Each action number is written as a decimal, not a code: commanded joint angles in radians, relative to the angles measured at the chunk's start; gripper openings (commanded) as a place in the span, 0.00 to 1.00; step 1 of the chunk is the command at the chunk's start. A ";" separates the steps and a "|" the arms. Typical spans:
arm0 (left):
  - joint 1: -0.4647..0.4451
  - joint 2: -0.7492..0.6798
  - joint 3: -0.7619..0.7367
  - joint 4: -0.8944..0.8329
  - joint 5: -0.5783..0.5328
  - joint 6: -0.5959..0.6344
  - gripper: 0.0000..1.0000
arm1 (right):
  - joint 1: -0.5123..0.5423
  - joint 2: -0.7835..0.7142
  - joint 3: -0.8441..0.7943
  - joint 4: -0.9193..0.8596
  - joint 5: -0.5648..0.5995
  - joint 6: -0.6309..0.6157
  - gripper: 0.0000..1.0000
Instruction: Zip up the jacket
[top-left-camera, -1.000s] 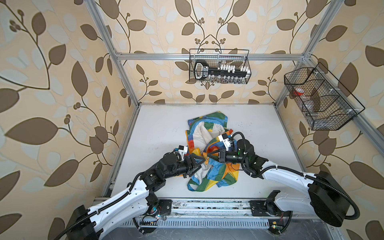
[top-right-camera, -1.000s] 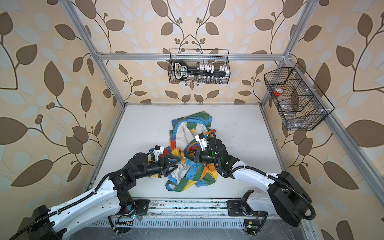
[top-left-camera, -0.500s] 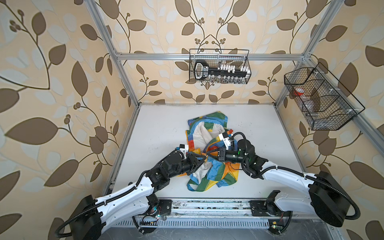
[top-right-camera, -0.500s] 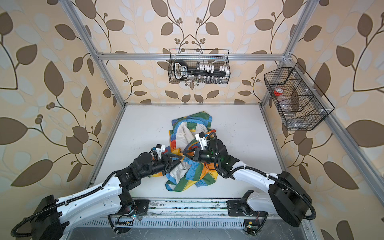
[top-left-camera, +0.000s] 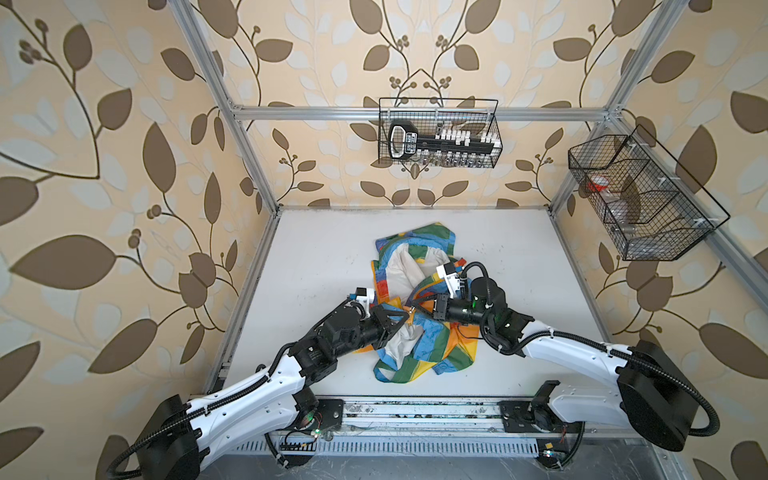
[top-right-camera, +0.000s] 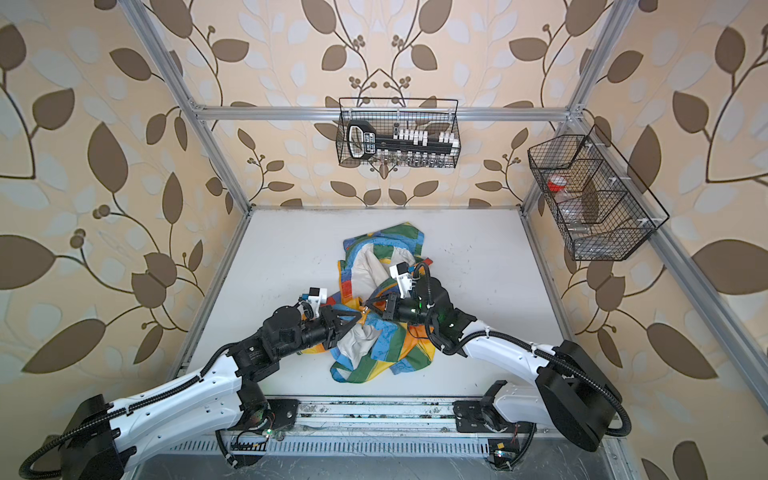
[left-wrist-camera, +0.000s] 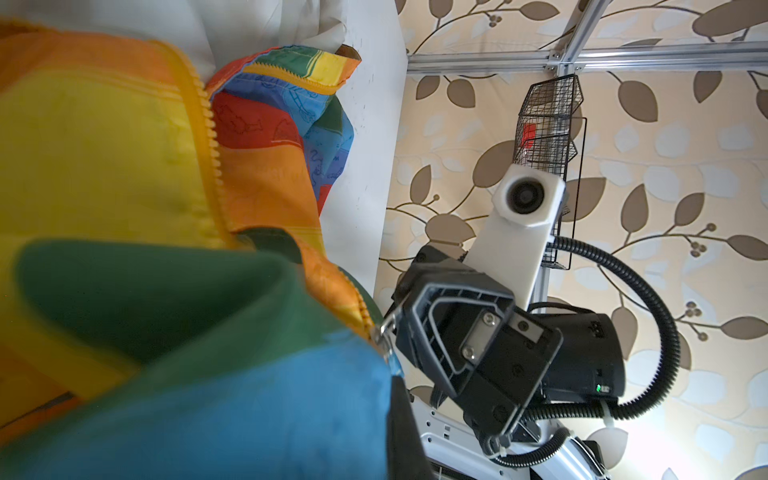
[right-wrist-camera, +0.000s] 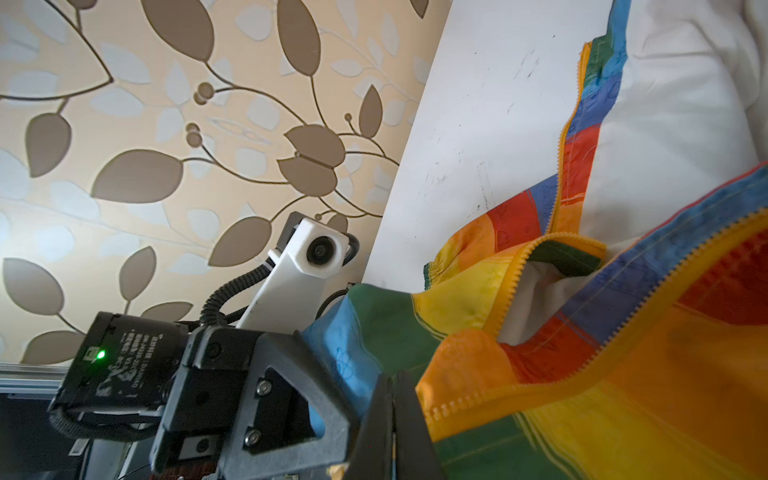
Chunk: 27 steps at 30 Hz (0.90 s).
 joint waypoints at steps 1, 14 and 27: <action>-0.008 -0.046 0.022 -0.032 0.037 0.032 0.00 | -0.011 0.036 0.061 -0.079 0.175 -0.113 0.00; 0.015 -0.214 0.153 -0.501 -0.216 0.275 0.00 | -0.247 0.142 0.223 -0.204 0.266 -0.322 0.00; 0.134 -0.088 0.364 -0.706 -0.165 0.556 0.00 | -0.405 0.112 0.305 -0.242 0.016 -0.316 0.00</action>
